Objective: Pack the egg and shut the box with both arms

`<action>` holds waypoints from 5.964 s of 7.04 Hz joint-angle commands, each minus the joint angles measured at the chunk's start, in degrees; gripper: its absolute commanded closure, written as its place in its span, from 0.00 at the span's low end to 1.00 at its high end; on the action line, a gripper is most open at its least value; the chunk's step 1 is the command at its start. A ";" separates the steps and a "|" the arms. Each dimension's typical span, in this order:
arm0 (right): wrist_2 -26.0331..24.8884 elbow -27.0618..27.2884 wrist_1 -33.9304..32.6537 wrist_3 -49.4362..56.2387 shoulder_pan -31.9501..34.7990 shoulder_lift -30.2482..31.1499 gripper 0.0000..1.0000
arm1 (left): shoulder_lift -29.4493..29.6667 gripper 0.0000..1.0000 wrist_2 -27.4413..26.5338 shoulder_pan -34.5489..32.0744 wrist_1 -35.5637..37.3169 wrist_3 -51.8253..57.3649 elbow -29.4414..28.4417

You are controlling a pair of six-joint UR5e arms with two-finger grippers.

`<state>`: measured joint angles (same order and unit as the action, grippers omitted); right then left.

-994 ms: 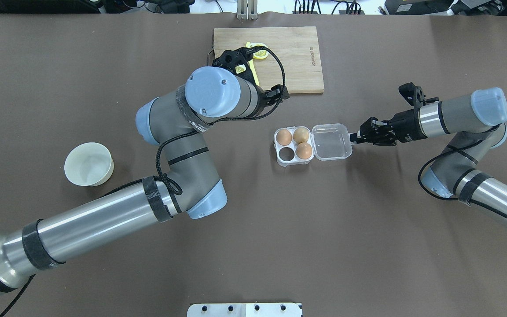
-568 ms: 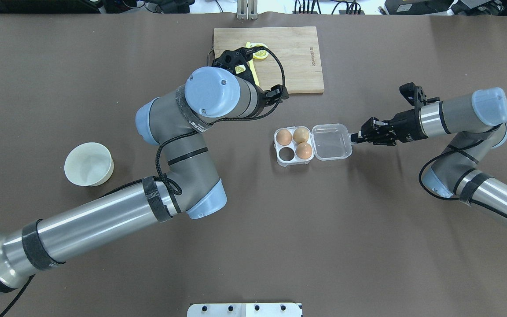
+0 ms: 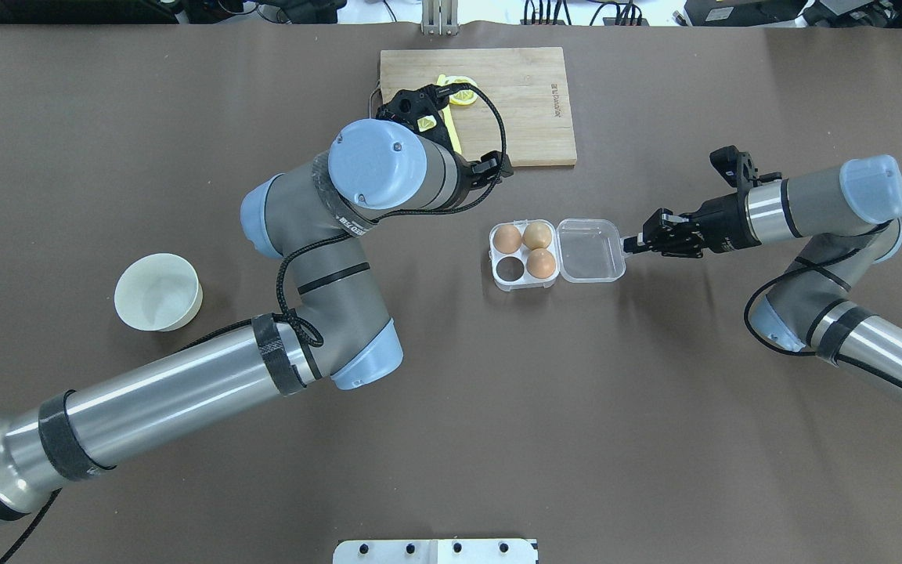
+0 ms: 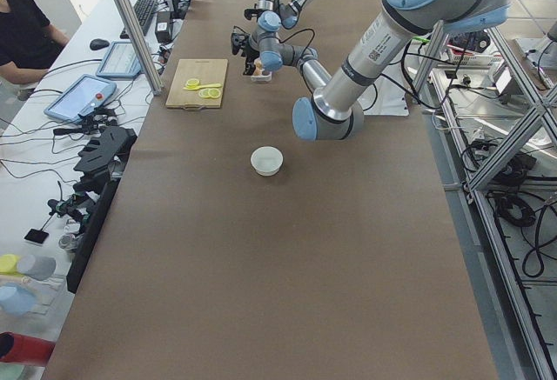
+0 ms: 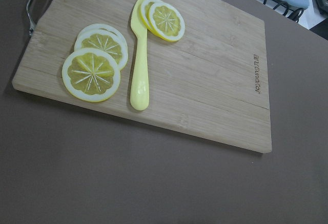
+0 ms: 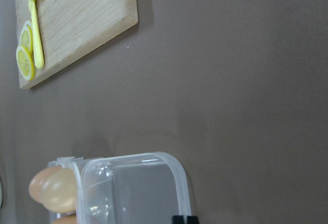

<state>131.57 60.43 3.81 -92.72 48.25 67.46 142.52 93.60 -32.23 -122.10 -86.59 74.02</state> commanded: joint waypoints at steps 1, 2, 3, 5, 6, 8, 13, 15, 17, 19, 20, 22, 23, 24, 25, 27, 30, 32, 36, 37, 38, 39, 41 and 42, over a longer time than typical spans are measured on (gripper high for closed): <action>0.00 0.83 0.06 0.00 0.00 0.04 1.00 | -0.57 0.06 0.00 0.06 -0.07 -0.07 -0.01; 0.00 1.27 0.06 -0.09 0.18 0.12 1.00 | -0.84 0.06 0.00 0.06 -0.15 -0.07 0.07; 0.09 1.36 0.06 -0.09 0.52 0.12 1.00 | -0.84 0.28 0.17 0.06 -0.07 -0.07 0.25; 1.05 1.89 -0.03 -0.26 1.40 0.04 1.00 | -0.84 1.00 0.26 0.06 0.20 -1.64 0.43; 1.14 1.97 -0.03 -0.26 1.67 0.04 1.00 | -0.93 1.00 0.26 0.32 0.11 -2.26 -0.10; 2.01 2.41 -0.12 -0.26 2.54 -0.05 1.00 | -0.93 1.00 0.26 0.76 0.11 -3.75 -1.41; 2.46 3.38 -0.12 -0.88 3.08 -0.14 1.00 | -0.93 1.00 -0.17 3.92 -0.07 -5.78 -3.70; 2.46 3.99 -0.12 -1.40 3.08 -0.14 1.00 | -0.84 1.00 -0.26 5.07 -0.24 -5.87 -4.23; 2.46 4.00 -0.12 -1.41 3.17 -0.14 1.00 | -0.58 1.00 -0.26 5.33 -0.50 -5.96 -4.41; 2.46 4.61 -0.12 -1.41 3.25 -0.14 1.00 | -0.58 1.00 -1.22 5.33 -2.60 -5.87 -4.76; 2.46 4.70 -0.12 -1.41 3.25 -0.14 1.00 | -0.23 1.00 -3.06 5.86 -4.44 -5.87 -6.15; 2.46 5.14 -0.12 -1.49 3.34 -0.14 1.00 | -0.14 1.00 -3.34 5.95 -5.69 -5.87 -7.04; 2.46 5.31 -0.20 -1.58 3.34 -0.14 1.00 | 0.30 1.00 -3.34 5.95 -5.69 -5.87 -7.39; 2.46 5.58 -0.12 -1.84 3.34 -0.14 1.00 | 0.39 1.00 -3.34 5.95 -5.78 -5.87 -7.40; 2.46 6.27 -0.20 -2.28 3.34 -0.14 1.00 | 0.48 1.00 -3.34 5.95 -5.78 -5.87 -7.57; 2.46 6.63 -0.29 -2.55 3.69 -0.23 1.00 | 0.74 1.00 -3.34 5.95 -5.78 -5.87 -7.75; 2.46 8.47 -0.56 -3.95 4.22 -0.40 1.00 | 0.74 1.00 -3.34 5.95 -5.78 -5.96 -7.75; 2.37 9.18 -0.64 -4.04 4.31 -0.49 1.00 | 0.83 1.00 -3.34 5.95 -6.30 -5.96 -7.75; 2.28 9.80 -0.82 -4.04 4.31 -1.28 1.00 | 1.36 1.00 -3.43 5.86 -6.39 -5.96 -7.75; 2.28 9.97 -0.82 -4.04 4.31 -1.46 1.00 | 1.36 1.00 -3.86 5.95 -7.35 -5.96 -8.53; 2.28 10.15 -0.91 -4.04 4.31 -1.46 1.00 | 1.45 1.00 -4.48 5.95 -9.97 -5.96 -10.45; 2.37 10.15 -1.00 -4.04 4.31 -1.37 1.00 | 1.71 1.00 -4.48 5.95 -10.09 -5.96 -10.73; 2.37 10.15 -1.17 -4.04 4.22 -1.28 1.00 | 2.32 1.00 -4.48 5.95 -10.09 -5.96 -11.17; 2.37 10.32 -1.17 -4.04 4.05 -1.28 1.00 | 2.67 1.00 -4.48 5.95 -10.09 -6.04 -11.35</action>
<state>133.94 70.63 2.68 -96.77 52.45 66.14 144.75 89.13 -26.28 -132.15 -92.57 62.96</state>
